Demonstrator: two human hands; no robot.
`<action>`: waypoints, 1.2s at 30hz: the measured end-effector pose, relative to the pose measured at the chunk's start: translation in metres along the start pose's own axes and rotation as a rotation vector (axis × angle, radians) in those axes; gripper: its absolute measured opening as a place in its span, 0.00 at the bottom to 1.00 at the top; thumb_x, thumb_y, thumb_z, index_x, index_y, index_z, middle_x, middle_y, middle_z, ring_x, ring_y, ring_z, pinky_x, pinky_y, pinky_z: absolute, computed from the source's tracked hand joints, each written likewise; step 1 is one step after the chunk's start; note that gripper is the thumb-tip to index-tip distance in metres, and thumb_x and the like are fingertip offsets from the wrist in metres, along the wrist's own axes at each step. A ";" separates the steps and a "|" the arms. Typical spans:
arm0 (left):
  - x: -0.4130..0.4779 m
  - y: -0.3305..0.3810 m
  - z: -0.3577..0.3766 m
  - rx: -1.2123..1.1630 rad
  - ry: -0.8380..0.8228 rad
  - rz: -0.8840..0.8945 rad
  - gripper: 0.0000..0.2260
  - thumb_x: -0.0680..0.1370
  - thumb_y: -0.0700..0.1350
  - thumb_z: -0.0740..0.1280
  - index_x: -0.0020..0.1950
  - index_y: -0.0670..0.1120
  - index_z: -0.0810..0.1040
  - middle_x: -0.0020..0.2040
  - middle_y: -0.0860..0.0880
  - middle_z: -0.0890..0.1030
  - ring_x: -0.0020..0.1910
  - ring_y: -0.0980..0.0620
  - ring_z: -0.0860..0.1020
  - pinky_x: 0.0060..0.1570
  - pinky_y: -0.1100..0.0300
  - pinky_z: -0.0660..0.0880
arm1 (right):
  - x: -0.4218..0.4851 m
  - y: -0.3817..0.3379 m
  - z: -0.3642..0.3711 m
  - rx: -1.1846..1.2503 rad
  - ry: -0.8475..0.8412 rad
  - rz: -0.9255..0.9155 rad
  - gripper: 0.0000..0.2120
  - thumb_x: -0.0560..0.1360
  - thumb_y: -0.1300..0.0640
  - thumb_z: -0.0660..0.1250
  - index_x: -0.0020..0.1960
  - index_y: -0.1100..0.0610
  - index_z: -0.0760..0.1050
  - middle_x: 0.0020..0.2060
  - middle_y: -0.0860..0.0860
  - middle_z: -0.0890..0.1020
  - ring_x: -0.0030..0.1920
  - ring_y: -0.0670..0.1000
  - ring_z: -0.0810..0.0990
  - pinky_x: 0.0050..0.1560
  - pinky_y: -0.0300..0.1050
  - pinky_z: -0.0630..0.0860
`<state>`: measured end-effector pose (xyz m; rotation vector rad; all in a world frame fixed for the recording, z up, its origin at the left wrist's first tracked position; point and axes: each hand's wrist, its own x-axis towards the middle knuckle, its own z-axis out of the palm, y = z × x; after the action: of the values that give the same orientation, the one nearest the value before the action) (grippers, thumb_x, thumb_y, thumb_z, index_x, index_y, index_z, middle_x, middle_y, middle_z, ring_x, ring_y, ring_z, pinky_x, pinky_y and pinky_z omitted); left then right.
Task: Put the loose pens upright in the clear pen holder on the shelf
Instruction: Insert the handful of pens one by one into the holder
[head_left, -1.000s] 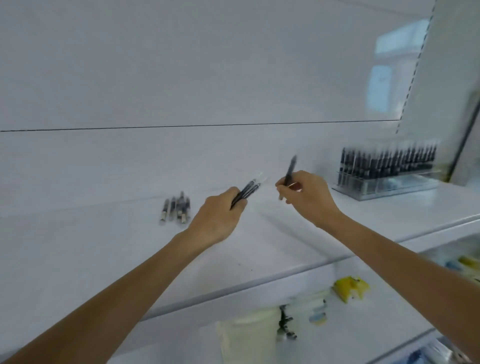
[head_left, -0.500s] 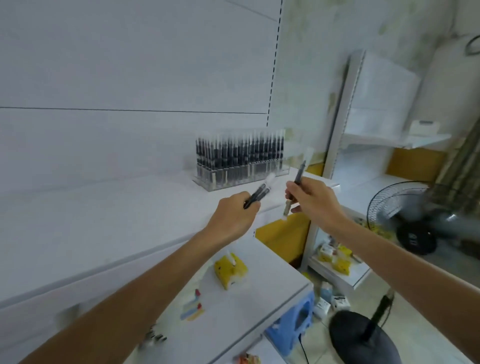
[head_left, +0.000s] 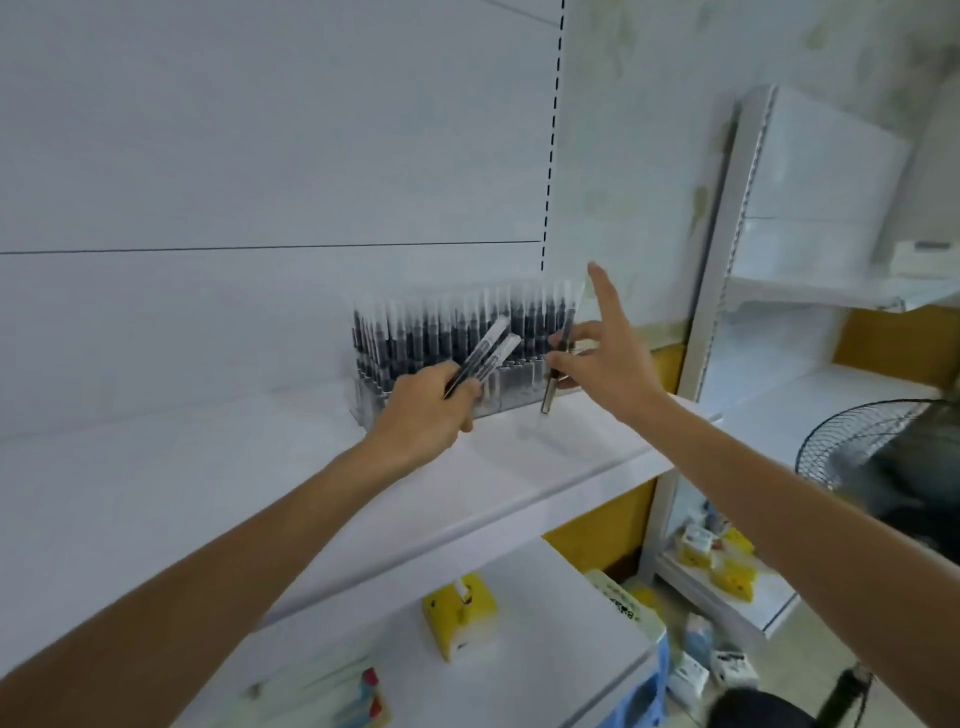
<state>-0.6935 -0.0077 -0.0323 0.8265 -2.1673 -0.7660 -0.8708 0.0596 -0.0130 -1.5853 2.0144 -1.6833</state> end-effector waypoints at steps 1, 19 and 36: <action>0.007 -0.001 -0.002 0.001 0.012 -0.004 0.10 0.81 0.45 0.58 0.43 0.44 0.74 0.31 0.51 0.78 0.20 0.62 0.70 0.23 0.71 0.67 | 0.012 0.000 0.003 -0.019 0.003 -0.038 0.45 0.71 0.65 0.72 0.76 0.44 0.49 0.42 0.52 0.80 0.31 0.48 0.78 0.26 0.29 0.72; 0.014 -0.006 0.031 -0.051 0.314 -0.245 0.12 0.79 0.45 0.61 0.43 0.37 0.77 0.25 0.53 0.72 0.19 0.60 0.67 0.21 0.71 0.63 | 0.088 0.032 0.046 0.055 -0.181 -0.553 0.38 0.75 0.64 0.68 0.76 0.49 0.50 0.43 0.53 0.78 0.36 0.53 0.81 0.42 0.45 0.80; 0.002 0.003 0.065 0.008 0.534 -0.348 0.12 0.80 0.45 0.60 0.40 0.43 0.77 0.25 0.52 0.73 0.21 0.58 0.68 0.25 0.68 0.64 | 0.075 0.046 0.052 -0.357 -0.270 -0.621 0.32 0.78 0.59 0.58 0.77 0.47 0.46 0.33 0.48 0.69 0.40 0.52 0.76 0.34 0.44 0.68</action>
<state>-0.7450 0.0105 -0.0675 1.2693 -1.5736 -0.6105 -0.9032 -0.0361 -0.0300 -2.6059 1.8697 -1.1633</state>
